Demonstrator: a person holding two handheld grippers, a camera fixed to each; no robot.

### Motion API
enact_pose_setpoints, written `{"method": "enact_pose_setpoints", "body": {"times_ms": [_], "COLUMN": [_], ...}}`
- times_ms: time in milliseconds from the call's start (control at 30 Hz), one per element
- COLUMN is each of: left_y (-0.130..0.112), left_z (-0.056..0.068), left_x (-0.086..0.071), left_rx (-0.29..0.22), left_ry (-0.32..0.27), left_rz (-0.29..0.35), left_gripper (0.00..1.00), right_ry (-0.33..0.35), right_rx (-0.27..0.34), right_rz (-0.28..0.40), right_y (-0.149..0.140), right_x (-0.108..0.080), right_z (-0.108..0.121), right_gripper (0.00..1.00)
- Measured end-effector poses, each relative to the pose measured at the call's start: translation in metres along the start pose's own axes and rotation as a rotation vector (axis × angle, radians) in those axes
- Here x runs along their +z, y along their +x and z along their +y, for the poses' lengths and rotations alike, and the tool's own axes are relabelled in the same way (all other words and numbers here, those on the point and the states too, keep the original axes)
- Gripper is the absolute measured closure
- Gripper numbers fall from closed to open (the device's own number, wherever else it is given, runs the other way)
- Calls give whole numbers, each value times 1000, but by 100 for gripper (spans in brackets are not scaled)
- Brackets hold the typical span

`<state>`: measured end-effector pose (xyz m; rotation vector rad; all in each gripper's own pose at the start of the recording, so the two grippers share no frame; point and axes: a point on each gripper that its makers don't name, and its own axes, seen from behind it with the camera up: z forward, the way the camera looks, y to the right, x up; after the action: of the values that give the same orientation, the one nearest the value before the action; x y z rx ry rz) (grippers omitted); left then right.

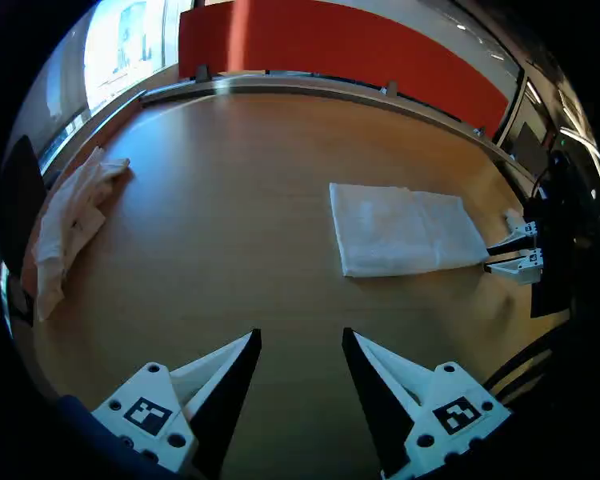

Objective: Fold towel

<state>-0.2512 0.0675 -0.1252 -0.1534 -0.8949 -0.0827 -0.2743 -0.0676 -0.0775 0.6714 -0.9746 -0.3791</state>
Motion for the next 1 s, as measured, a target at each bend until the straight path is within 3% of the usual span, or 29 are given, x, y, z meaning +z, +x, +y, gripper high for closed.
{"method": "enact_pose_setpoints", "body": {"times_ms": [133, 267, 600, 1000], "left_y": [-1, -2, -2, 3], "left_z": [-2, -2, -4, -4], "left_x": [0, 0, -1, -6], "left_rx": [-4, -7, -11, -16], "left_ry": [2, 2, 3, 2], "left_rz": [-2, -4, -3, 9], "left_gripper": [26, 26, 26, 26], "right_ry": [1, 1, -10, -60], "right_rx": [-3, 2, -2, -30], "right_rz": [2, 8, 33, 112], "right_y": [1, 2, 12, 51], "right_x": [0, 0, -6, -41], "right_z": [-1, -1, -2, 7], "right_gripper": [71, 95, 94, 94]}}
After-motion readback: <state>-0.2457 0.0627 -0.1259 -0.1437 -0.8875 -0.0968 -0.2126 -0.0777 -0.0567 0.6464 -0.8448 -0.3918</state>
